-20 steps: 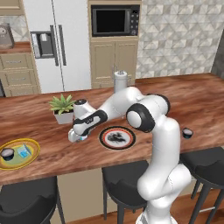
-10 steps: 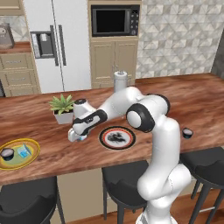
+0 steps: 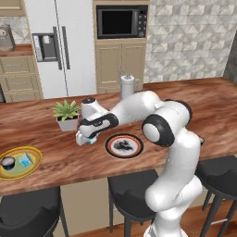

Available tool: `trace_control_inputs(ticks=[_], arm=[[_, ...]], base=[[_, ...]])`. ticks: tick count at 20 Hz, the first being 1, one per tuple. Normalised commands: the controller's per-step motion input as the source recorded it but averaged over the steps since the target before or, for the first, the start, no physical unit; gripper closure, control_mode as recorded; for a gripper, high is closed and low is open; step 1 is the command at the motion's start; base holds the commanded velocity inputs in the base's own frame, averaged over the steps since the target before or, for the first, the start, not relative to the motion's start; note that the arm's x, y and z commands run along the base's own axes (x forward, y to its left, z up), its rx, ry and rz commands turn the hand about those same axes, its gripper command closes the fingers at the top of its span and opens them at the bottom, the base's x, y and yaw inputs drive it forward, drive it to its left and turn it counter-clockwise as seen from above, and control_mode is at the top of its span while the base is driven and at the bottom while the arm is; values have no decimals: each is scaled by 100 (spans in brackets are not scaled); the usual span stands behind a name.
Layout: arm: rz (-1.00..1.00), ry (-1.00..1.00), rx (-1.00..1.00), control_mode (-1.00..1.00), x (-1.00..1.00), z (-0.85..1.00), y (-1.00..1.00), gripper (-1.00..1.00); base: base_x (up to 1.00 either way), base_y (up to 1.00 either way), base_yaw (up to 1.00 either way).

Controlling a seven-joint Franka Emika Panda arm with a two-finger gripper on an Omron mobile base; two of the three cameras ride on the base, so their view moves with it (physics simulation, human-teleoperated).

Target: Place two yogurt containers on each plate.

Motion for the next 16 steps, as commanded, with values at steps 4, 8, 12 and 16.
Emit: trace_control_inputs(ticks=[4,8,12,16], arm=[[-9,0,3,-100,-70,50,-99,100],[-13,0,5,-100,-69,30,-96,100],[-11,1,0,-100,-27,-3,-51,100],[-2,0,0,-100,0,-17,0,100]], base=[[0,0,0],[0,0,0],[0,0,0],[0,0,0]])
